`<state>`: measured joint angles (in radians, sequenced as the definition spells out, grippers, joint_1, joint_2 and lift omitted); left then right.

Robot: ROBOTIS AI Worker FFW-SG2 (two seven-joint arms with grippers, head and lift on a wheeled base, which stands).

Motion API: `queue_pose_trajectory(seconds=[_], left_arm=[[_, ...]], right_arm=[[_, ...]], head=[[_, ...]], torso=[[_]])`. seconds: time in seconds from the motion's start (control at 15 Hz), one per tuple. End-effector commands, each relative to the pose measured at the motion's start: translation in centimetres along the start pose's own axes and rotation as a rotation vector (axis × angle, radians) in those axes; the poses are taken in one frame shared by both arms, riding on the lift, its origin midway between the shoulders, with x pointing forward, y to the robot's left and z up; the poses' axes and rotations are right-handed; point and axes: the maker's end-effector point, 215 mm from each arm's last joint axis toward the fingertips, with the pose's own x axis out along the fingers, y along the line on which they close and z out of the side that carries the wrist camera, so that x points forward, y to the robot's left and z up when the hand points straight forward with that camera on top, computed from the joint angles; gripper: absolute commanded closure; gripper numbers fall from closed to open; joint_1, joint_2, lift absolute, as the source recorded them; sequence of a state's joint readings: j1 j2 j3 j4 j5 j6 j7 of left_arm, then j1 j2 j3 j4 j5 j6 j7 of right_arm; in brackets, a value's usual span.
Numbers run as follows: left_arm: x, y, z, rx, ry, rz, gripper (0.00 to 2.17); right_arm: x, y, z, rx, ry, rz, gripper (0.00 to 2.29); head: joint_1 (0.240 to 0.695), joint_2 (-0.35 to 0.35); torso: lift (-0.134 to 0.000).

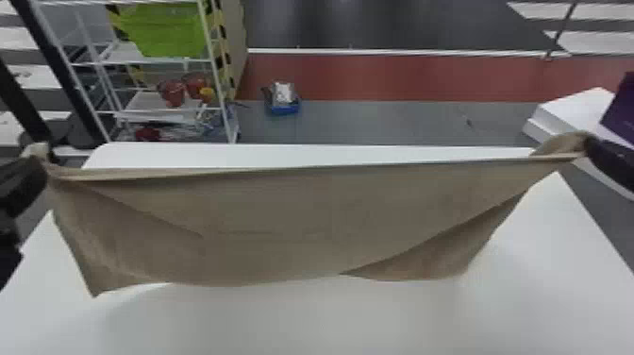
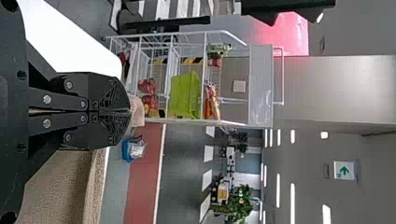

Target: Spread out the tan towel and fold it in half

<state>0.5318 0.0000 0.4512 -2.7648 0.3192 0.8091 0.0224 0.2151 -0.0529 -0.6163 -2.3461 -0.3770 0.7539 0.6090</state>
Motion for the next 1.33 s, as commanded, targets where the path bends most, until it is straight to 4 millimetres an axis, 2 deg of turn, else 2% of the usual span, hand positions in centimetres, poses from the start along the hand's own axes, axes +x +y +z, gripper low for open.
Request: queue_pose_trajectory(seconds=[0.0, 0.27, 0.4, 0.53, 0.6, 0.8, 0.93, 1.0, 1.13, 1.27], left_arm=[[2.9, -0.6, -1.3, -0.043, 0.039, -0.009, 1.36], [8.2, -2.9, -2.3, -0.114, 0.067, -0.067, 1.36], [10.6, -3.4, -1.9, -0.132, 0.061, -0.077, 1.36], [12.5, -4.6, -0.5, -0.151, 0.039, -0.116, 1.36], [13.1, -4.8, 0.2, -0.152, 0.026, -0.121, 1.36], [14.6, -5.6, 2.2, -0.145, -0.021, -0.136, 1.36], [14.7, -5.9, 2.7, -0.148, -0.038, -0.151, 1.36], [14.2, -5.6, 2.0, -0.148, -0.029, -0.149, 1.36], [11.7, -4.1, 0.0, -0.126, -0.008, -0.136, 1.36], [8.8, -3.0, -3.7, -0.128, 0.031, -0.142, 1.36]], right_arm=[[1.9, -1.2, -0.4, 0.002, 0.008, -0.014, 1.42], [5.1, -2.1, -1.4, 0.019, 0.012, -0.011, 1.42], [6.0, -2.6, -0.5, 0.019, -0.012, -0.023, 1.42], [6.8, -3.3, 0.8, 0.012, -0.037, -0.045, 1.42], [7.4, -3.6, 1.2, 0.014, -0.043, -0.051, 1.42], [9.6, -3.1, 2.3, -0.004, -0.096, -0.035, 1.42], [9.9, -2.7, 3.1, -0.019, -0.134, -0.009, 1.42], [9.7, -2.3, 2.6, -0.021, -0.134, 0.006, 1.42], [7.9, -1.7, 0.2, 0.009, -0.106, 0.039, 1.42], [5.4, -1.6, -2.7, 0.011, -0.069, 0.048, 1.42]], head=[[0.668, 0.005], [0.646, -0.008], [0.635, -0.014], [0.616, -0.019], [0.592, -0.027], [0.556, -0.036], [0.534, -0.035], [0.522, -0.032], [0.512, -0.025], [0.546, -0.014]], torso=[[-0.123], [-0.123], [-0.123], [-0.123], [-0.123], [-0.123], [-0.123], [-0.123], [-0.123], [-0.123]])
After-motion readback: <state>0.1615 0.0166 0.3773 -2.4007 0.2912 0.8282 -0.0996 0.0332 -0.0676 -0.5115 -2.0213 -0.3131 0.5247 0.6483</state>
